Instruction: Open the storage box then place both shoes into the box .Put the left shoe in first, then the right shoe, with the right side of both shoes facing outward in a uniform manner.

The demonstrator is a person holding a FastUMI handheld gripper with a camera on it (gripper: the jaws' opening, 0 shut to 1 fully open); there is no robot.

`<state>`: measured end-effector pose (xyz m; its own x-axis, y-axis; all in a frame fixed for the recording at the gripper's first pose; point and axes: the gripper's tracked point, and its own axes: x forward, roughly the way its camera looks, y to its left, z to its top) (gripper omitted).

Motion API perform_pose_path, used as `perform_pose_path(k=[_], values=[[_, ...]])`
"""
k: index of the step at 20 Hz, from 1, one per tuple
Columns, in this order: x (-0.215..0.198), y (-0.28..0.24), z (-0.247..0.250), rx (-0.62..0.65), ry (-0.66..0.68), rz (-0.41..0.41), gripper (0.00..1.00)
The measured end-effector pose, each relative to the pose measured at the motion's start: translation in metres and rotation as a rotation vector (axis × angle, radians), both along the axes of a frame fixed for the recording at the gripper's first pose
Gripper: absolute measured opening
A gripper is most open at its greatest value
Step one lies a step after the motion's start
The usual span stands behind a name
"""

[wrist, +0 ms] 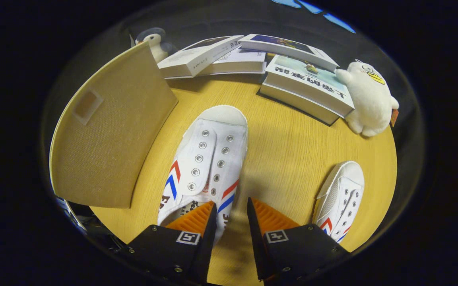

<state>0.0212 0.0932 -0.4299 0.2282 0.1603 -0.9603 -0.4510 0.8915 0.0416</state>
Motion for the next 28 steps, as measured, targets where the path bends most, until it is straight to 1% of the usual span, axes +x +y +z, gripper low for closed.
perform_pose_path(k=[1, 2, 3, 4, 5, 8, 9, 10, 15, 18, 23, 28], values=[[-0.004, 0.006, -0.008, 0.012, 0.016, 0.005, 0.45], [-0.005, 0.007, 0.003, 0.021, 0.012, 0.023, 0.15], [-0.006, 0.006, 0.001, 0.025, 0.021, 0.014, 0.15], [-0.009, 0.007, 0.001, 0.047, 0.041, -0.024, 0.06], [-0.009, 0.009, 0.004, 0.085, 0.07, -0.058, 0.0], [-0.007, 0.013, 0.009, 0.239, 0.169, -0.222, 0.0], [-0.006, 0.013, 0.014, 0.264, 0.187, -0.259, 0.0], [-0.006, 0.011, 0.018, 0.274, 0.198, -0.274, 0.0], [-0.014, 0.015, 0.043, 0.329, 0.237, -0.307, 0.0], [-0.015, 0.018, 0.069, 0.355, 0.24, -0.318, 0.0], [-0.007, 0.024, 0.115, 0.347, 0.19, -0.288, 0.0], [0.003, 0.04, 0.163, 0.383, 0.14, -0.249, 0.0]])
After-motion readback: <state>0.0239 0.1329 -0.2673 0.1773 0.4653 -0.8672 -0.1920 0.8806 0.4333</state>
